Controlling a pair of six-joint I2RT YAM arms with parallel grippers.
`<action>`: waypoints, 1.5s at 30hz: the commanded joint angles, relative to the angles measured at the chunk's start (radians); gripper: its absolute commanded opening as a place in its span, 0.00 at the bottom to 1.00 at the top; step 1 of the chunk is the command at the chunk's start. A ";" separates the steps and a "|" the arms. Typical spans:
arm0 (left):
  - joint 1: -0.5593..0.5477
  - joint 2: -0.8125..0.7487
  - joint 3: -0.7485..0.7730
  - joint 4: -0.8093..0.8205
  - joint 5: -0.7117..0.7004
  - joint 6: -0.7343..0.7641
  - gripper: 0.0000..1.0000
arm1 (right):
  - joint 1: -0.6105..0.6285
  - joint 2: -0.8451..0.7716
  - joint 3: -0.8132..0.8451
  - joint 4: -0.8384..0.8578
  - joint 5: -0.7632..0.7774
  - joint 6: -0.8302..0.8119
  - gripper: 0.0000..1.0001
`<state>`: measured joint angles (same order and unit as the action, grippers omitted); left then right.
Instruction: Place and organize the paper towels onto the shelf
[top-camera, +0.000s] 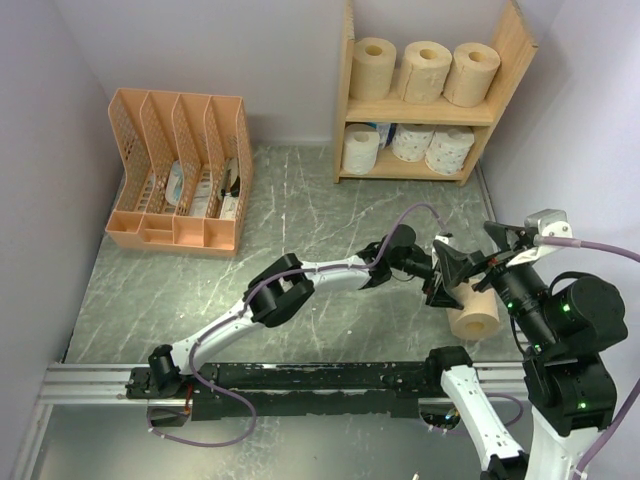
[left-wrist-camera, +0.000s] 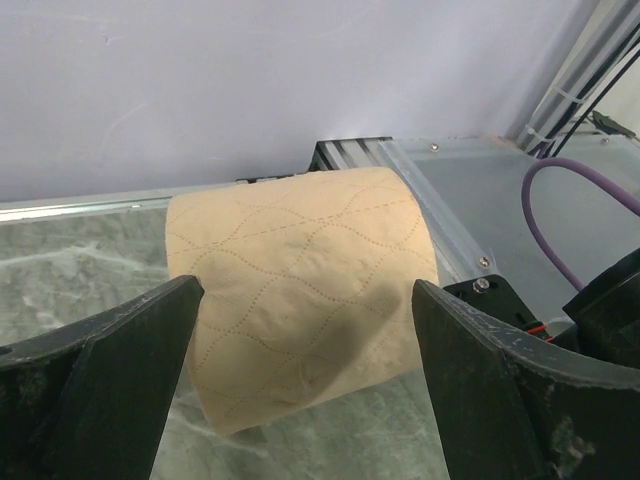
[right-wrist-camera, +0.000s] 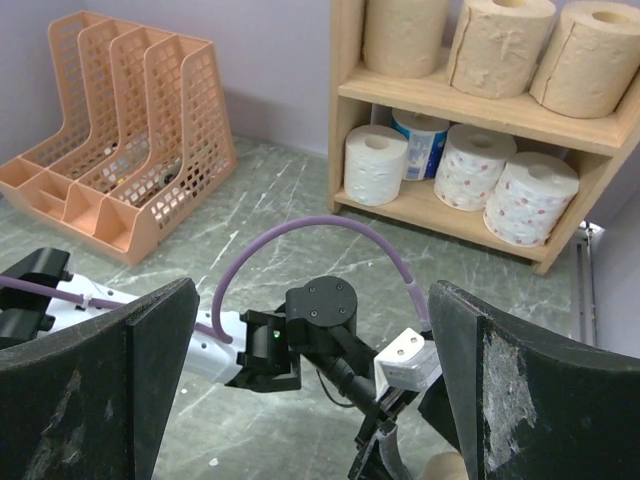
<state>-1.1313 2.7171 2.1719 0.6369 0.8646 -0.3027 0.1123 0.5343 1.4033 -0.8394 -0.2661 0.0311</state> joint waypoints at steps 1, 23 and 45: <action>0.007 -0.053 0.025 -0.083 -0.013 0.055 1.00 | -0.007 0.023 0.008 0.005 -0.026 -0.038 1.00; 0.232 -0.163 -0.101 -0.221 0.047 0.168 1.00 | -0.007 0.026 -0.074 0.055 -0.079 -0.067 1.00; 0.068 0.069 0.190 -0.064 0.249 0.066 1.00 | -0.007 0.026 0.002 -0.015 -0.139 -0.046 1.00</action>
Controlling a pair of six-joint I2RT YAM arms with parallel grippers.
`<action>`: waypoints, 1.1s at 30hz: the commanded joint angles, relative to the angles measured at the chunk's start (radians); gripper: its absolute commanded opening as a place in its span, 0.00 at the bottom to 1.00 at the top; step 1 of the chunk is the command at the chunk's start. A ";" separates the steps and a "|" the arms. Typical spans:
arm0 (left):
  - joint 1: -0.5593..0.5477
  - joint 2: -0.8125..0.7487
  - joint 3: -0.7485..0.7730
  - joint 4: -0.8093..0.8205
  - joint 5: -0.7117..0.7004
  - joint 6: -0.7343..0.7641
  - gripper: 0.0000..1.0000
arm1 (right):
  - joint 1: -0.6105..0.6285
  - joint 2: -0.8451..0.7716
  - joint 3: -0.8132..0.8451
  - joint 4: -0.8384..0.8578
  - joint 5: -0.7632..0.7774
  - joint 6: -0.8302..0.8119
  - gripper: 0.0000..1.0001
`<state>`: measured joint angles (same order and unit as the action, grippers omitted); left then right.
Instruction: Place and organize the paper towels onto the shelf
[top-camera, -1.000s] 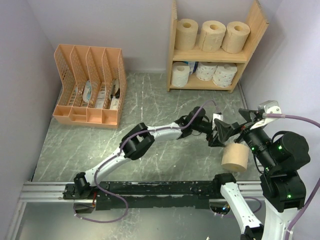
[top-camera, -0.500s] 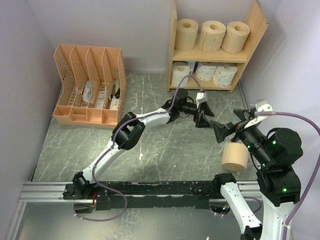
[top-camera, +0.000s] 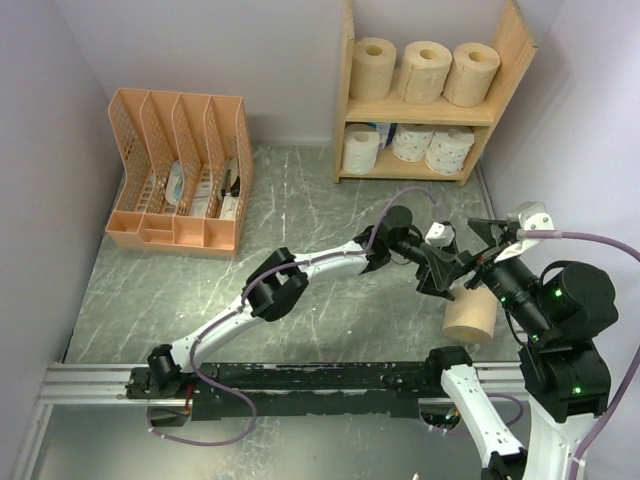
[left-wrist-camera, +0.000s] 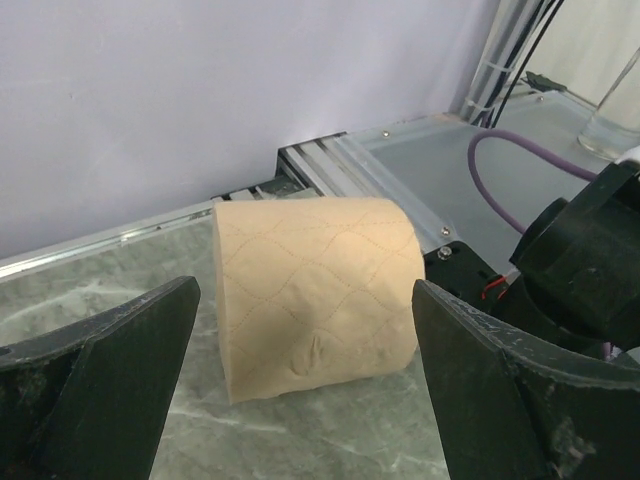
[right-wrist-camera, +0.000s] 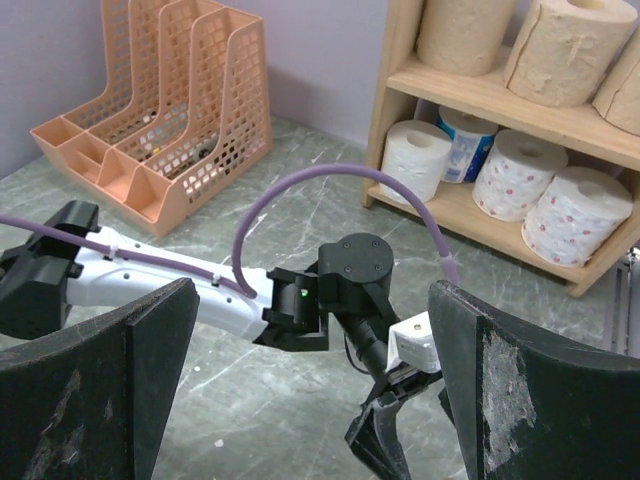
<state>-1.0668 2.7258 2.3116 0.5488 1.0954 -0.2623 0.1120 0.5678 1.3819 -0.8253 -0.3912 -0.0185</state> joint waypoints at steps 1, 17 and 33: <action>0.000 0.069 0.059 0.025 0.018 0.026 1.00 | -0.006 -0.009 0.026 -0.034 -0.012 0.003 1.00; -0.023 0.130 0.108 -0.020 -0.089 0.103 0.99 | -0.006 -0.017 0.009 -0.067 -0.011 -0.038 1.00; -0.063 0.176 0.079 0.044 0.094 -0.051 0.08 | -0.006 -0.049 0.008 -0.080 -0.006 -0.046 0.98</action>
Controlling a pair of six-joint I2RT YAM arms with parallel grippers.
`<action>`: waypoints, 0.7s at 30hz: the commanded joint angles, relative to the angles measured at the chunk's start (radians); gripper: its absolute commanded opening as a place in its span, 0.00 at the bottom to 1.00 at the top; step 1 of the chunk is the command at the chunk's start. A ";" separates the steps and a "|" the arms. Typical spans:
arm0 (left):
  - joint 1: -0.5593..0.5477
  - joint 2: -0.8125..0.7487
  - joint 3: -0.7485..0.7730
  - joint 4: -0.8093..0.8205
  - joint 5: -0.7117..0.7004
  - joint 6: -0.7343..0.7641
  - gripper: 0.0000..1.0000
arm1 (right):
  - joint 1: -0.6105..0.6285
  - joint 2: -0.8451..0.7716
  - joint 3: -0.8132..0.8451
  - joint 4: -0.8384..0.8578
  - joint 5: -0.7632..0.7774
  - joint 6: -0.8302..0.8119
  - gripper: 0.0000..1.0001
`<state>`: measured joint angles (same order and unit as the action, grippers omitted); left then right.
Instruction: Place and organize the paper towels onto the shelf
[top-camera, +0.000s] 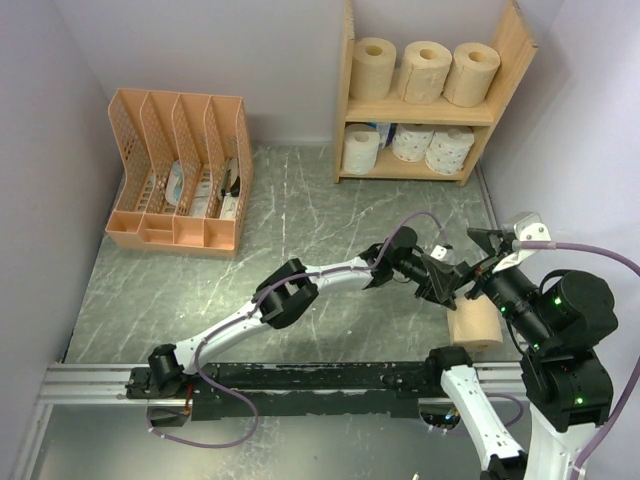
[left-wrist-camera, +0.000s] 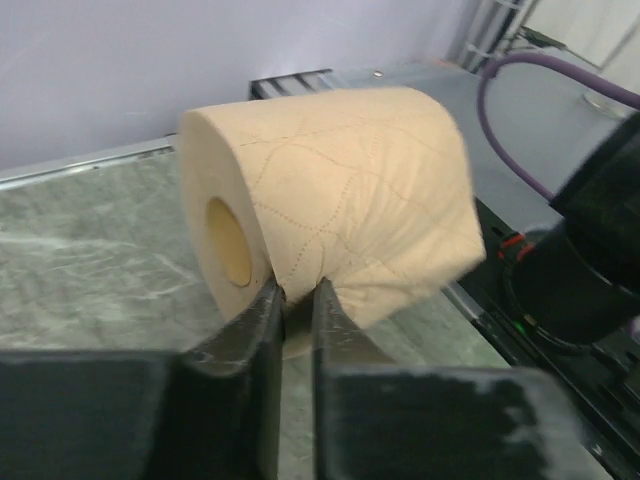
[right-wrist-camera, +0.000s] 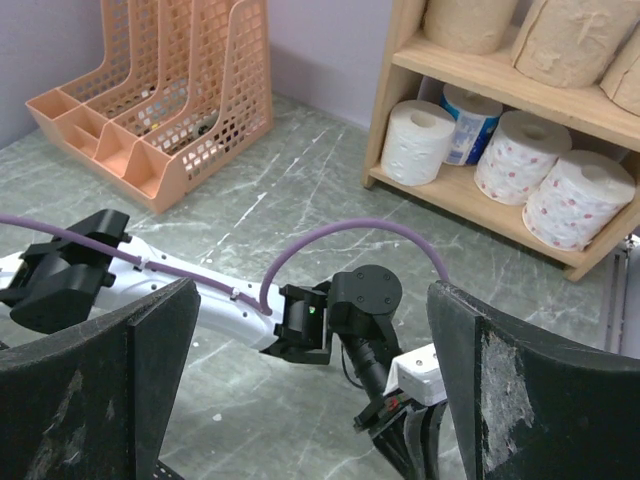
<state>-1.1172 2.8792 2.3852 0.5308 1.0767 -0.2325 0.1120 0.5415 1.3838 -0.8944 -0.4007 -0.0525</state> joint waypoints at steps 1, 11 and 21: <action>-0.009 0.014 -0.020 0.111 0.141 -0.127 0.07 | -0.006 -0.026 0.005 -0.012 0.008 -0.012 0.97; 0.088 -0.297 -0.548 0.595 0.254 -0.572 0.07 | -0.003 -0.042 -0.027 0.016 0.017 -0.022 0.96; 0.220 -0.675 -0.578 -0.826 -0.240 0.454 0.07 | -0.003 -0.050 -0.147 0.177 0.020 0.000 0.97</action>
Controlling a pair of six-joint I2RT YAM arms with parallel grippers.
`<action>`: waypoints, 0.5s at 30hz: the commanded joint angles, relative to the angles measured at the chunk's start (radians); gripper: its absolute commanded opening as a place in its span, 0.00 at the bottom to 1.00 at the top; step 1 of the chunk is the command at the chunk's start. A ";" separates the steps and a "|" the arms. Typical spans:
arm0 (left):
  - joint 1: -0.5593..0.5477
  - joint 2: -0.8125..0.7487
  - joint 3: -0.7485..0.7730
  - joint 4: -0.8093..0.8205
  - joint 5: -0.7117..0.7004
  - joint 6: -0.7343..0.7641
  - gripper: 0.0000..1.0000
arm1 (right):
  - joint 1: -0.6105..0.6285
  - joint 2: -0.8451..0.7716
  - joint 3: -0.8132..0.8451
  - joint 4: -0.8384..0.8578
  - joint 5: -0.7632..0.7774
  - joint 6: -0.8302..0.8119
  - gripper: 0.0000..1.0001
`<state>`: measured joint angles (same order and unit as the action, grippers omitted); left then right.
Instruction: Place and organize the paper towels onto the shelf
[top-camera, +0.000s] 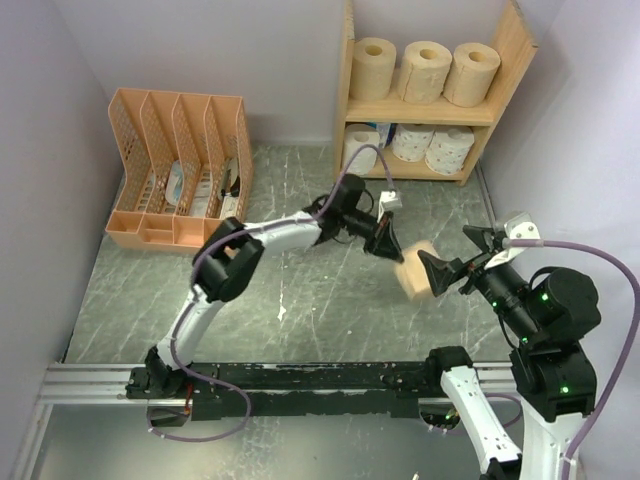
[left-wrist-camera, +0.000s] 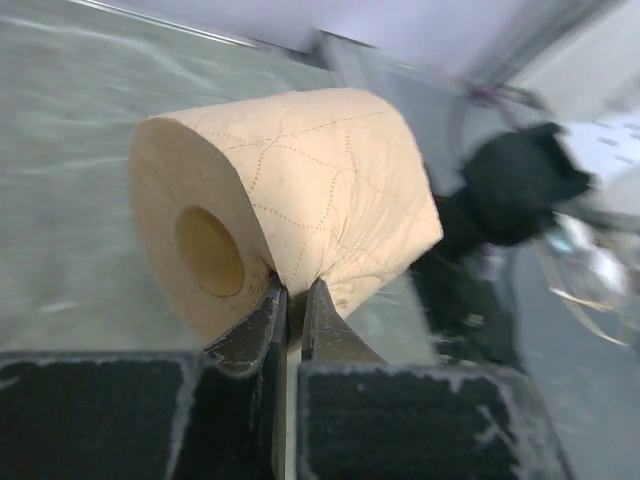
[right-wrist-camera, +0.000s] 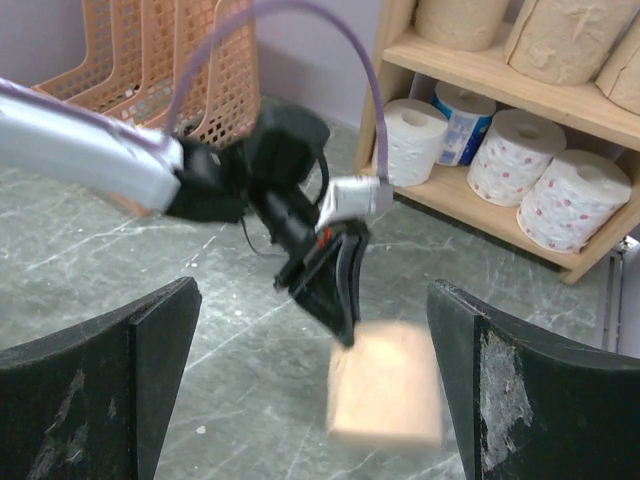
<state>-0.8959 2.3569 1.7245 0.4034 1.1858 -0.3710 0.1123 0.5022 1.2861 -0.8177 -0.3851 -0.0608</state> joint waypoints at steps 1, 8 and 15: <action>-0.001 -0.180 0.070 -0.726 -0.408 0.609 0.07 | -0.003 -0.011 -0.064 0.118 -0.001 0.008 0.97; -0.053 -0.319 -0.004 -0.821 -0.882 0.688 0.07 | -0.004 -0.003 -0.112 0.201 0.002 -0.005 0.97; -0.124 -0.420 -0.099 -0.744 -1.398 0.812 0.07 | -0.004 -0.027 -0.104 0.280 0.163 0.033 0.97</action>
<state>-1.0046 2.0033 1.6386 -0.3435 0.1684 0.3164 0.1123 0.4988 1.1740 -0.6254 -0.3237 -0.0566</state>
